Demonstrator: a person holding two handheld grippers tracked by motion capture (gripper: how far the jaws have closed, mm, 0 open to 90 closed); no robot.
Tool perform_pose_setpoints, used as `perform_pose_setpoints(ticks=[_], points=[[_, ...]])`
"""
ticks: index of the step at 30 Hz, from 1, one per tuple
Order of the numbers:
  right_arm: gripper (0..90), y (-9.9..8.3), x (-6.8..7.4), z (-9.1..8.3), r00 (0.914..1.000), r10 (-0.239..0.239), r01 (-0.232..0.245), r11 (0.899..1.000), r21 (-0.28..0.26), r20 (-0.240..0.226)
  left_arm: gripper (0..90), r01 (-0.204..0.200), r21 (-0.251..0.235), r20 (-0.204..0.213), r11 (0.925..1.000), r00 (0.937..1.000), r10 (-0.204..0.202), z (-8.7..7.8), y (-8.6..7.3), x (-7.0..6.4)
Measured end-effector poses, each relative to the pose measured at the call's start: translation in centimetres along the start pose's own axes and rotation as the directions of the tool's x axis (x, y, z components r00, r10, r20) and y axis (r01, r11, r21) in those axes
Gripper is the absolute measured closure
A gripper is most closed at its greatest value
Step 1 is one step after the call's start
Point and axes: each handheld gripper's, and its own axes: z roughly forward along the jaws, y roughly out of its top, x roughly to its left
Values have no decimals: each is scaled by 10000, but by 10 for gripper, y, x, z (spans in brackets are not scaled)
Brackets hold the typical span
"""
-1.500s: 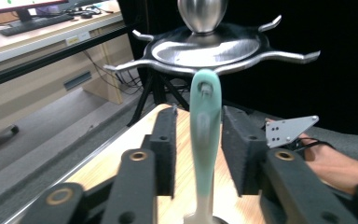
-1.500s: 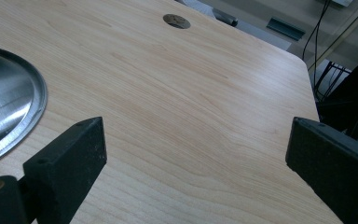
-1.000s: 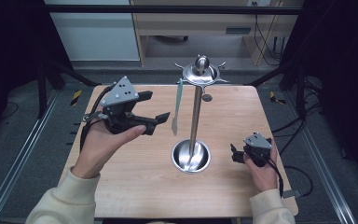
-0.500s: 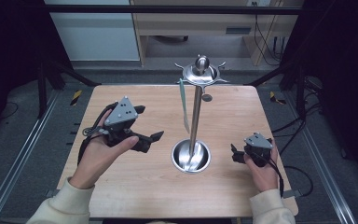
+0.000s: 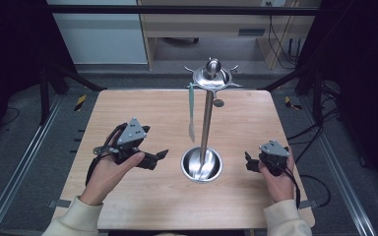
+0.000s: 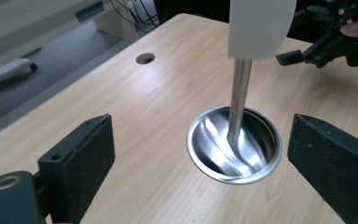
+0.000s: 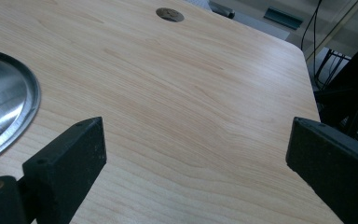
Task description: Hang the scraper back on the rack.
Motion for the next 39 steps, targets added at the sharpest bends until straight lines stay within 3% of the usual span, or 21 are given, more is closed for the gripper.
perform_pose_setpoints(ticks=[4,8,16,25,31,33,35,39], points=[[57,-1,-2,0,9999,114,-114,9999,66,25,67,143,223,60,9997,9999,-144,4,-13,2],[58,-1,-2,-1,9999,149,-149,9999,71,25,68,129,490,-141,9987,9998,-122,6,-27,4],[58,-2,-2,0,9997,226,-226,9996,159,-25,71,591,929,-332,9939,9979,-562,14,-63,11],[63,-5,-4,0,9991,413,-410,9981,454,-57,72,989,1353,-885,9859,9922,-874,11,-90,22],[64,-6,-3,1,9989,454,-447,9974,573,-121,74,1705,1522,-1334,9735,9795,-1507,7,-120,36],[66,-6,-3,1,9986,504,-492,9968,633,-167,75,1797,1663,-1592,9696,9753,-1534,4,-130,41],[67,-6,-3,2,9985,508,-492,9964,684,-223,82,1939,1771,-2000,9649,9670,-1576,-2,-139,46],[98,-5,-3,1,9974,600,-571,9959,703,-387,85,2556,1662,-2019,9524,9542,-2209,-11,-152,55]])
